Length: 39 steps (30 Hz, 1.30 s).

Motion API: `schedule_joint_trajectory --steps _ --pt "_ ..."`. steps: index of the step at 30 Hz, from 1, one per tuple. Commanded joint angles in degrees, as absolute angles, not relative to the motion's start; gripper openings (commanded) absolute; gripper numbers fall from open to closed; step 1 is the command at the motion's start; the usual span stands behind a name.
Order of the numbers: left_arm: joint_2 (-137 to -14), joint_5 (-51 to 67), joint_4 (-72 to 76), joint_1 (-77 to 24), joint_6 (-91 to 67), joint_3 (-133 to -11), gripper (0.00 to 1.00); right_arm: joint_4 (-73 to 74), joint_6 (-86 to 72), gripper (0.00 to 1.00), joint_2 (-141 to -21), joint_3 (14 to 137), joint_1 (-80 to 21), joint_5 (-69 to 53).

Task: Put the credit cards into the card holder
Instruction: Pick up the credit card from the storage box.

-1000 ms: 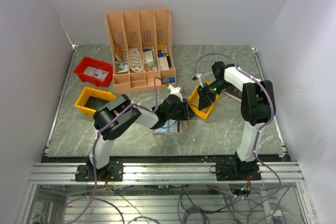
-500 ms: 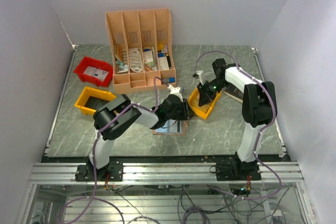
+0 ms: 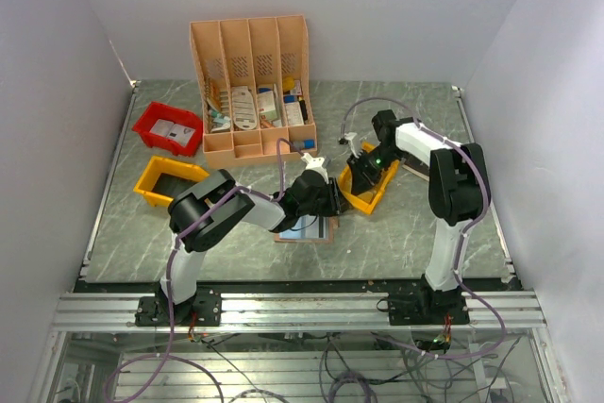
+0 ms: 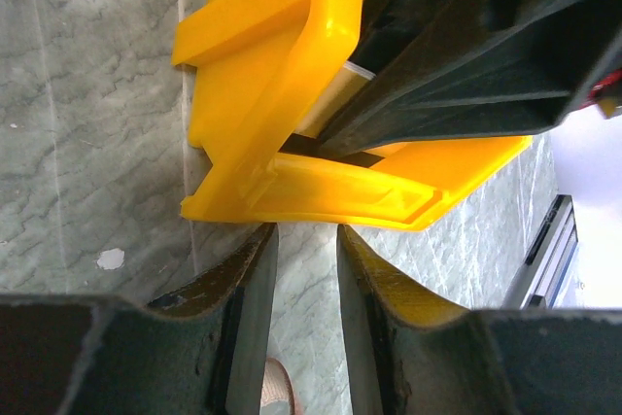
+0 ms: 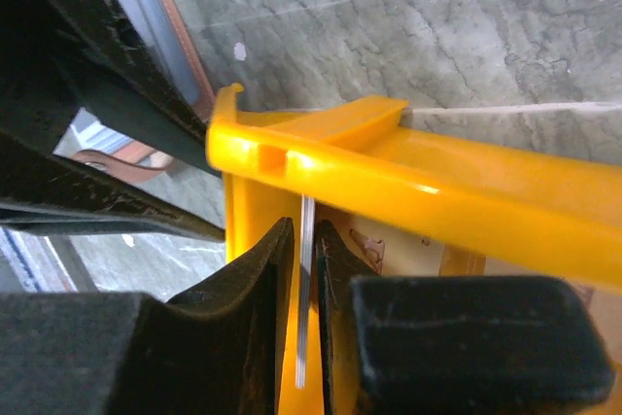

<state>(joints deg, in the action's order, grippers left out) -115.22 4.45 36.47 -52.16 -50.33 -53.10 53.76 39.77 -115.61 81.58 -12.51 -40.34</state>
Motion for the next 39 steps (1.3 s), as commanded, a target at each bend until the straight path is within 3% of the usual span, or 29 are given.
schedule_joint_trajectory --steps 1,6,20,29,39 --pt "-116.3 5.7 37.9 -51.7 -49.1 -55.0 0.42 51.7 39.1 0.15 -117.0 80.2 -13.5 -38.8" --pt "-115.4 5.3 37.7 -51.6 -48.7 -54.4 0.42 52.6 39.4 0.00 -117.9 81.2 -13.3 -39.3" --pt "-102.9 2.6 36.3 -51.2 -46.0 -47.2 0.44 64.4 39.5 0.00 -119.0 94.7 -7.0 -49.2" --pt "-94.0 0.9 34.0 -51.2 -46.6 -41.2 0.44 66.3 39.6 0.00 -122.7 95.1 -4.7 -54.6" --pt "-91.5 -0.1 34.4 -51.2 -47.7 -37.8 0.45 67.6 40.8 0.14 -124.2 95.2 -3.7 -56.0"
